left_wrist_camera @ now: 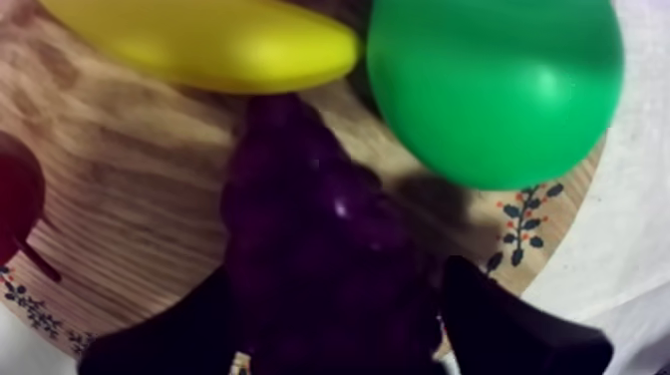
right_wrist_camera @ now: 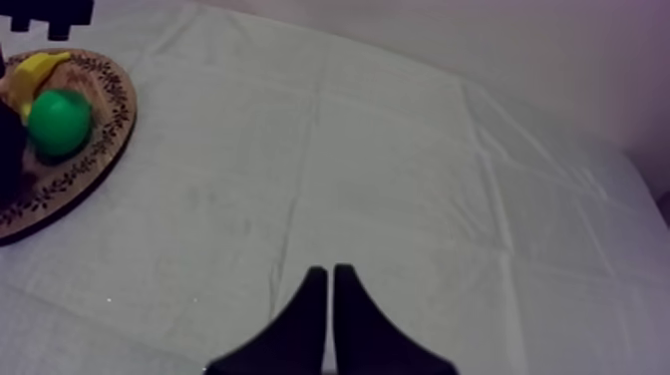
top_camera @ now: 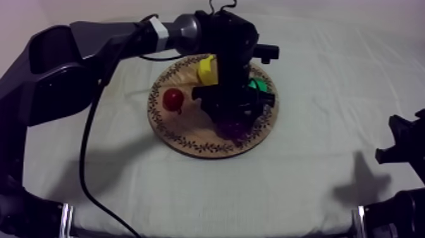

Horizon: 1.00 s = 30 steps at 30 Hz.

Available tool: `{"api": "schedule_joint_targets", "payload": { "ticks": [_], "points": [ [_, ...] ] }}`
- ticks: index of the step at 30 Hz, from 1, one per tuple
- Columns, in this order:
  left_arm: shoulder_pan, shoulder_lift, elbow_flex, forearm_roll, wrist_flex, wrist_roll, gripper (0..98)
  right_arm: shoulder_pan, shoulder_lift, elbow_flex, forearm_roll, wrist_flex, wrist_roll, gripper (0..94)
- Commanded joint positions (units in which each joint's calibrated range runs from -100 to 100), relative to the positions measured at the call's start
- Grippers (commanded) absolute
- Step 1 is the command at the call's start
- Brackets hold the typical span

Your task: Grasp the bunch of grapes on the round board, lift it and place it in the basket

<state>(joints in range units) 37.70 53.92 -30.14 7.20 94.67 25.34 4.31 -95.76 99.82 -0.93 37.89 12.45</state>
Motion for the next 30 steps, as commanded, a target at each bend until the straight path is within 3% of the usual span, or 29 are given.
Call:
{"api": "schedule_joint_targets", "payload": {
  "ticks": [1,7,18,30],
  "points": [
    [-0.1,0.1,0.0,-0.11,0.1,0.1,58.0,0.0,0.0,0.0,0.0,0.0,0.0,0.3],
    [-0.2,-0.7,0.9,-0.25,-0.6,-0.3,49.9,0.0,0.0,0.0,0.0,0.0,0.0,0.3],
    [0.3,-9.1,2.5,-1.44,-1.2,-2.4,49.9,0.0,0.0,0.0,0.0,0.0,0.0,0.3],
    [0.0,-20.4,3.0,-2.69,2.2,-3.2,50.8,0.0,0.0,0.0,0.0,0.0,0.0,0.3]
  ]
}}
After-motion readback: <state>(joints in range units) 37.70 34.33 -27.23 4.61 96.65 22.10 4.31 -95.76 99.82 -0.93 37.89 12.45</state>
